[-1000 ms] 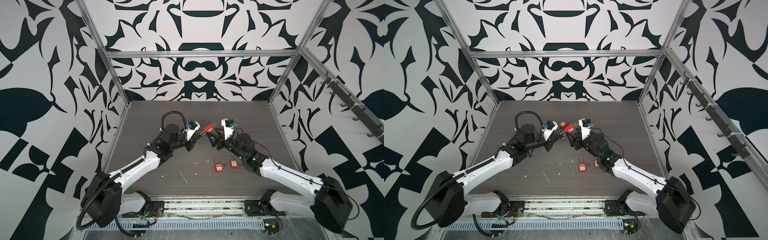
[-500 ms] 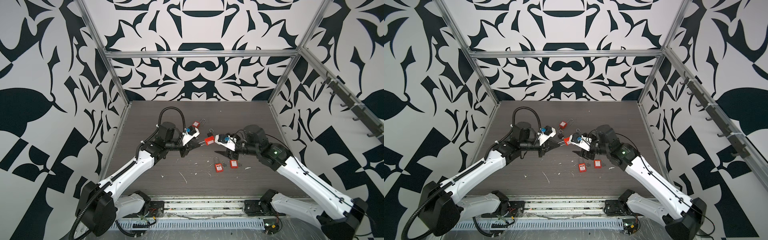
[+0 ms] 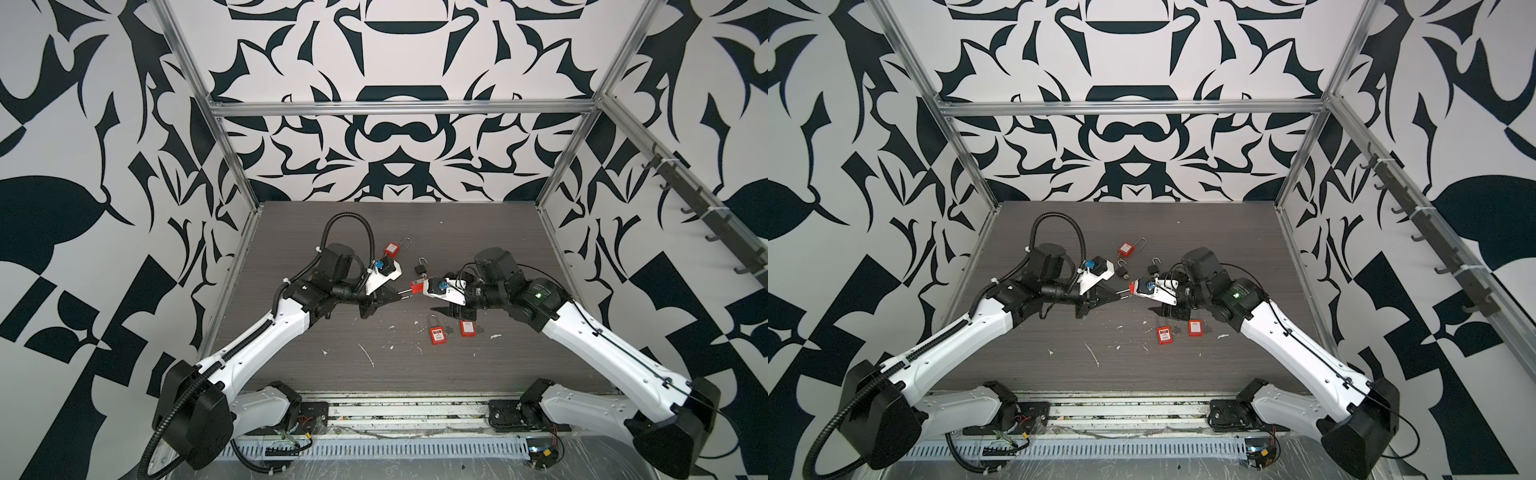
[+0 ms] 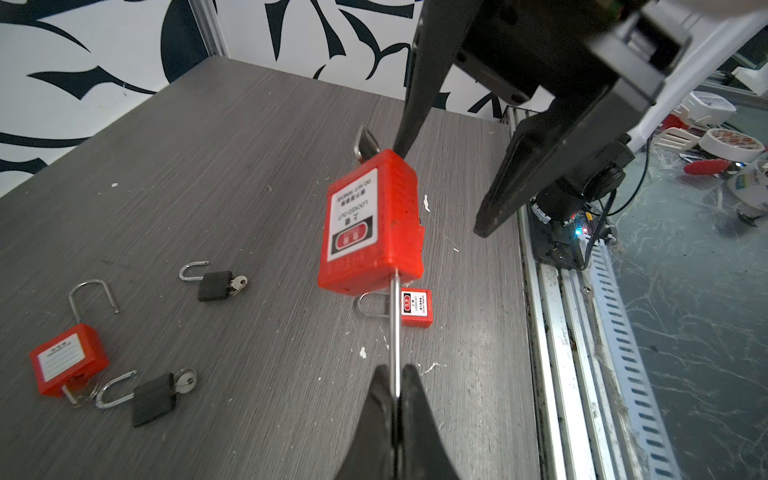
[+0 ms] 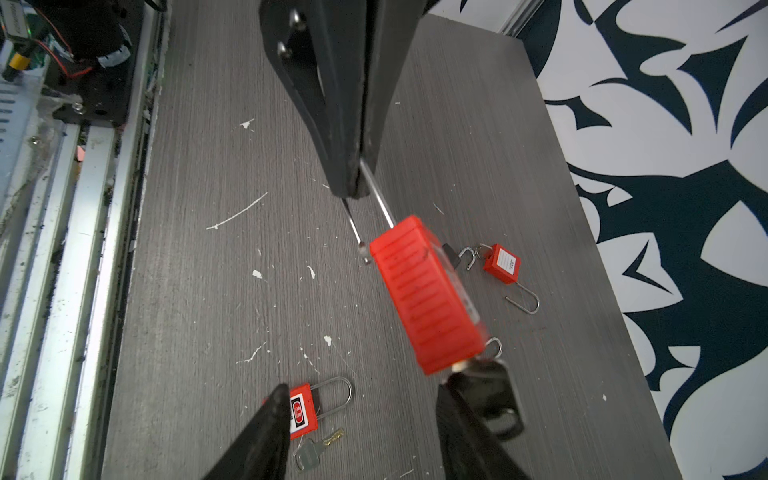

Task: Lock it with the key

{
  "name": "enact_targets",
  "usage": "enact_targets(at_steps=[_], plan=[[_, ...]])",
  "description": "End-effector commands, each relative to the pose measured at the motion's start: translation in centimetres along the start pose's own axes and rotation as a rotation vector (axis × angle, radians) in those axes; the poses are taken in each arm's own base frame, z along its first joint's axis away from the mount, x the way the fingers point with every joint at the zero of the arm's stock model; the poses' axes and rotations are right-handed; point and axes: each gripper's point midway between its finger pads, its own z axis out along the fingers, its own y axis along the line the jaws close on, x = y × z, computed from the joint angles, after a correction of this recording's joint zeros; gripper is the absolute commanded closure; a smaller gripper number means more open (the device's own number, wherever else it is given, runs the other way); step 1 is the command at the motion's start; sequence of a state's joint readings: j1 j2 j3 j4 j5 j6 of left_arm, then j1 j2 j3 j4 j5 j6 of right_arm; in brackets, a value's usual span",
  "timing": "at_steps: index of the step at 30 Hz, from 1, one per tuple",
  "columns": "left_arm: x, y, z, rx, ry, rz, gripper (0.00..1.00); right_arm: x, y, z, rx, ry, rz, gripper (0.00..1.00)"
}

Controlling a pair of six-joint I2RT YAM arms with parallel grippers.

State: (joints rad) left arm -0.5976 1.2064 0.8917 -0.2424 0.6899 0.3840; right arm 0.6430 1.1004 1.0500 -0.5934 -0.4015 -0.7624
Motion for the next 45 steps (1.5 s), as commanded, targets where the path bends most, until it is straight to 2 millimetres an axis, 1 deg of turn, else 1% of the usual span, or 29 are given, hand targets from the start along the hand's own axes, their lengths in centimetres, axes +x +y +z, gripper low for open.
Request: enact_targets(at_steps=[1,3,6,9,13,15,17,19,25,28,31,34,38,42,45], plan=[[-1.0,0.0,-0.1,0.001,-0.001,0.039,1.0,-2.4,0.3,-2.2,-0.03,-0.046,-0.018,0.43],[-1.1,0.1,-0.1,-0.002,-0.001,0.043,1.0,-2.3,0.4,-2.6,-0.042,-0.023,-0.013,0.43],[-1.3,0.0,0.0,0.0,-0.003,0.048,1.0,-1.8,-0.1,-2.6,0.002,-0.011,-0.034,0.43],[-1.4,-0.5,0.5,0.022,0.002,0.059,1.0,-1.3,-0.3,-1.6,0.006,-0.008,-0.049,0.43],[-1.4,-1.3,1.1,0.052,0.01,0.083,1.0,-0.9,0.0,-0.3,-0.038,0.0,-0.051,0.46],[-1.4,-1.5,1.2,0.056,0.015,0.094,1.0,-0.7,-0.1,0.2,-0.045,0.005,-0.055,0.51],[-1.2,-1.6,1.3,0.058,0.024,0.107,1.0,-0.7,-0.1,0.4,-0.055,0.0,-0.058,0.6],[-1.3,-1.7,1.3,0.057,0.024,0.117,1.0,-0.8,0.2,0.5,-0.071,-0.005,-0.054,0.67],[-1.7,-2.2,1.3,0.071,0.014,0.151,1.0,0.1,1.4,0.8,-0.147,0.032,-0.025,0.7],[-1.9,-2.5,1.6,0.086,0.012,0.163,1.0,0.1,1.7,1.2,-0.17,0.024,-0.019,0.77],[-1.8,-2.6,2.0,0.097,0.018,0.174,1.0,-0.3,1.9,1.4,-0.188,-0.002,-0.019,0.84],[-1.8,-2.8,2.3,0.097,0.01,0.188,1.0,-1.7,2.0,1.2,-0.202,-0.073,-0.029,0.89],[-1.8,-3.4,2.7,0.082,-0.008,0.244,1.0,-3.2,2.0,0.7,-0.201,-0.146,-0.032,0.9],[-1.3,-3.3,3.1,0.064,0.003,0.258,1.0,-3.5,1.7,0.8,-0.195,-0.157,-0.041,0.9],[-1.3,-3.5,3.3,0.084,-0.001,0.237,1.0,-3.7,0.7,1.0,-0.12,-0.184,-0.082,0.92]])
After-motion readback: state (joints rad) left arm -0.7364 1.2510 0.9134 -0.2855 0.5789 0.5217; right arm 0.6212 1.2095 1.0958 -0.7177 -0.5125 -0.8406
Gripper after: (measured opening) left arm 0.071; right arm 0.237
